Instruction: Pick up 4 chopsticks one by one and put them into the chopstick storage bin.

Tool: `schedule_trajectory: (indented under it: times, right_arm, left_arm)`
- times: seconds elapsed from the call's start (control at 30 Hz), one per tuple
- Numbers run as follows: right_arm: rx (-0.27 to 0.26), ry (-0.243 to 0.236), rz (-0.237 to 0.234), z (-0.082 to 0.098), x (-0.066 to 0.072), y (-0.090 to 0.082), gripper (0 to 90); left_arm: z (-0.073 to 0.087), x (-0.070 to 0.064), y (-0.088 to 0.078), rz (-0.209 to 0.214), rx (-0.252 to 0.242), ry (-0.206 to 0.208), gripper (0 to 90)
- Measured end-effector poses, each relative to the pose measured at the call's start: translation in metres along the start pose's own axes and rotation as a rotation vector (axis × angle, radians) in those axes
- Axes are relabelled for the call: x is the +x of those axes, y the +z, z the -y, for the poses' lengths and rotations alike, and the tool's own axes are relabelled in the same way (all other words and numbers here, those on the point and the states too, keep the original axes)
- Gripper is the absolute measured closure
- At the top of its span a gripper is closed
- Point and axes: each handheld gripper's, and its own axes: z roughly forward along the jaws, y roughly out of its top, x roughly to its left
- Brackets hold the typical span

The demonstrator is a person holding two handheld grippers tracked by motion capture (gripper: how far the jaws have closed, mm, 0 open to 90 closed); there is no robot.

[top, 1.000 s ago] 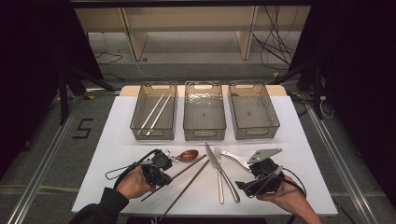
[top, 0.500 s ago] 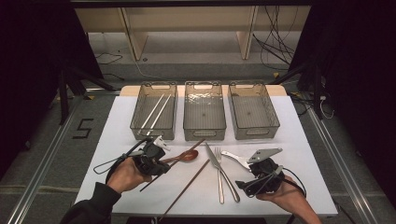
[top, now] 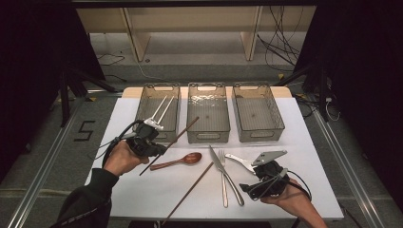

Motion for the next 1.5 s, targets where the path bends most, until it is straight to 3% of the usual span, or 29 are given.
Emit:
schedule_trajectory:
  times: [0.13, 0.43, 0.63, 1.0, 1.17, 1.5]
  right_arm:
    - [0.000, -0.002, -0.001, 0.000, 0.000, 0.000, 26.1]
    - [0.000, -0.003, -0.002, 0.000, 0.000, 0.000, 26.1]
    - [-0.001, -0.006, -0.006, 0.000, 0.000, 0.000, 26.1]
    - [-0.001, -0.007, -0.010, 0.000, -0.001, 0.000, 26.1]
    - [-0.001, -0.007, -0.012, -0.001, -0.001, 0.000, 26.1]
    - [-0.003, -0.003, -0.016, 0.000, -0.002, 0.001, 26.1]
  left_arm:
    - [-0.009, 0.017, -0.003, -0.006, -0.020, -0.032, 84.6]
    - [-0.027, 0.055, -0.003, -0.090, -0.042, -0.091, 84.6]
    - [-0.038, 0.081, 0.002, -0.123, -0.062, -0.151, 84.6]
    - [-0.064, 0.104, 0.013, -0.183, -0.072, -0.137, 84.6]
    - [-0.067, 0.118, 0.020, -0.197, -0.076, -0.166, 84.6]
    - [-0.070, 0.130, 0.027, -0.225, -0.095, -0.162, 84.6]
